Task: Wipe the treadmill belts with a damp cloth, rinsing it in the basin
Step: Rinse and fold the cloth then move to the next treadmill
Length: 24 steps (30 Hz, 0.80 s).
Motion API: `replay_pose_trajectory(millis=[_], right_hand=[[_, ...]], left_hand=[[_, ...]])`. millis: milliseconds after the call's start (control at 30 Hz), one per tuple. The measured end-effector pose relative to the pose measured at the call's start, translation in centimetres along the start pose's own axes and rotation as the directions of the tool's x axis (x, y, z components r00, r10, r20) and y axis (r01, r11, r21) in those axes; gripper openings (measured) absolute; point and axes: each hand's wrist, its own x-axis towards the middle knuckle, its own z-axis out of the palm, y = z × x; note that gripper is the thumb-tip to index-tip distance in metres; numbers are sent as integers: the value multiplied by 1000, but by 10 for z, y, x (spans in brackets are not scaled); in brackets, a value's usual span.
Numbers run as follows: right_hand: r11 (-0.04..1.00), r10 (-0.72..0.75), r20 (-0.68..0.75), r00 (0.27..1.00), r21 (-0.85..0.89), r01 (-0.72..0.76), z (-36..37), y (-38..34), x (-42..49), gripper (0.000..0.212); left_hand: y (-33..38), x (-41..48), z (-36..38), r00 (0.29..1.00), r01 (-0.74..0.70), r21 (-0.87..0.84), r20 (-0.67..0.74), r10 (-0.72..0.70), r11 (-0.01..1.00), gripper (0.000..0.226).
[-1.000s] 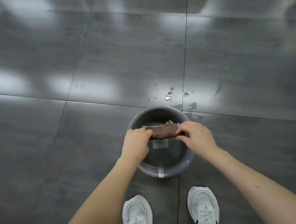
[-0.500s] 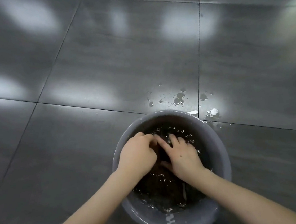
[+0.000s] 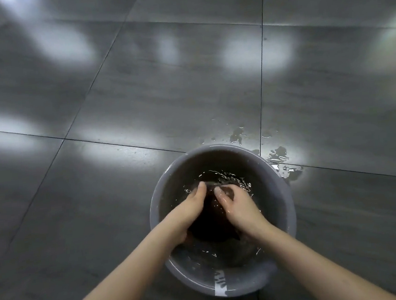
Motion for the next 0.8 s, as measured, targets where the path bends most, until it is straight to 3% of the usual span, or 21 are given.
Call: replay_pose_trajectory(millis=[100, 200, 333, 433, 533, 700, 800], right_hand=[[992, -45, -22, 999, 120, 47, 3, -11, -19, 22], [994, -103, -56, 993, 38, 106, 9, -11, -26, 34], [990, -133, -162, 978, -64, 124, 13, -9, -26, 52], [978, -165, -183, 969, -159, 137, 15, -6, -24, 49], [977, -153, -180, 972, -178, 120, 14, -4, -20, 39], [942, -133, -136, 982, -325, 82, 15, -6, -21, 42], [878, -117, -74, 990, -474, 68, 10, -1, -16, 33]], left_hand=[[5, -6, 10, 987, 153, -448, 118, -111, 881, 69], [9, -8, 21, 997, 73, -609, 35, -66, 790, 58], [1, -2, 32, 986, -75, -568, -165, -24, 819, 50], [0, 1, 36, 946, -223, -468, -315, 74, 855, 38], [1, 2, 38, 910, -262, -388, -405, 92, 884, 31], [-5, 9, 39, 894, -208, -295, -444, 59, 932, 34], [-7, 14, 33, 932, -162, -270, -359, 57, 949, 34]])
